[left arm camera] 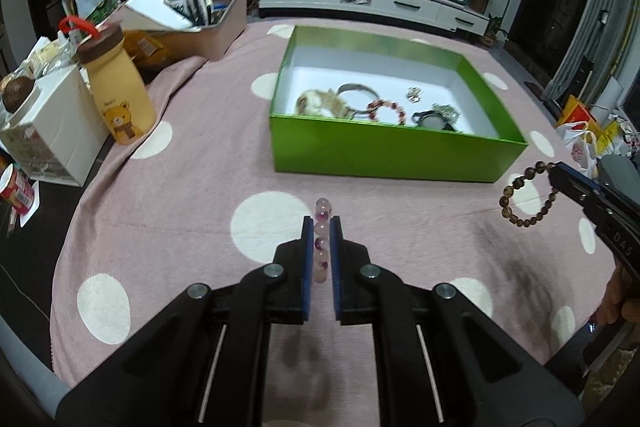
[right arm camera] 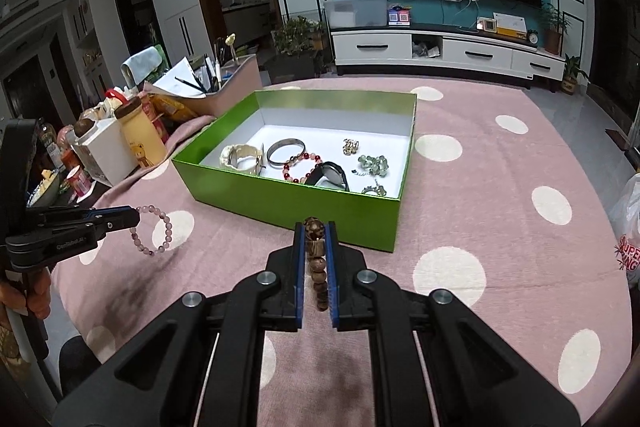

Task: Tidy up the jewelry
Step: 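Carry both bead bracelets into the green box and open both tools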

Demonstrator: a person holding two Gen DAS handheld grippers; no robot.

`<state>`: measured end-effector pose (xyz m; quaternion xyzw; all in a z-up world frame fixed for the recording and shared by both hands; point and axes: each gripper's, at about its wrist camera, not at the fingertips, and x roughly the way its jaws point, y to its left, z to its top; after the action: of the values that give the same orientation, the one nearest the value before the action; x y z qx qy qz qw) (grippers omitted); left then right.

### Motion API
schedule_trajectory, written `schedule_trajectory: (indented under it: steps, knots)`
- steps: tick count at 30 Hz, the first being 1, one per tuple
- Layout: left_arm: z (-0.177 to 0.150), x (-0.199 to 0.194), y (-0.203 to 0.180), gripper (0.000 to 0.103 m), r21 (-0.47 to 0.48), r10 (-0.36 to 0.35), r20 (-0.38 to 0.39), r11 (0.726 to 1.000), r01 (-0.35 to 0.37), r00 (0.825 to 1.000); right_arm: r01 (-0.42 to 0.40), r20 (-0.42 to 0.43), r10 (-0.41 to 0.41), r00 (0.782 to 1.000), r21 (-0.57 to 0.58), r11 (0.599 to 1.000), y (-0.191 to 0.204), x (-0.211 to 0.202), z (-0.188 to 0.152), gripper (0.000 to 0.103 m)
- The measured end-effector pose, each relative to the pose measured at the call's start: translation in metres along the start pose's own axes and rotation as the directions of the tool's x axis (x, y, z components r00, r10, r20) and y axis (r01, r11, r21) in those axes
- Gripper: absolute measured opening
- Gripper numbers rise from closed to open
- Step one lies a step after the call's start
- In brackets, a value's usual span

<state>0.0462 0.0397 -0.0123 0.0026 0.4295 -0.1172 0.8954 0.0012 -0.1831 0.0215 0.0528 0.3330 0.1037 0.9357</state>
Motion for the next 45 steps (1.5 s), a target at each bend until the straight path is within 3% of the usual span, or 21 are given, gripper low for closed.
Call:
schedule_trajectory:
  steps: [23,45]
  knots:
    - [0.038,-0.033,-0.045,0.007,0.039,-0.04,0.071,0.999,0.037,0.997,-0.035,0.114,0.028,0.993,0.052,0.998,-0.025,-0.036,0.009,0.009]
    - [0.106,-0.016,-0.074,0.007,0.076,-0.06,0.113,0.996,0.051,0.992,-0.025,0.2,0.019,0.98,0.028,0.999,-0.032,-0.023,0.072,0.009]
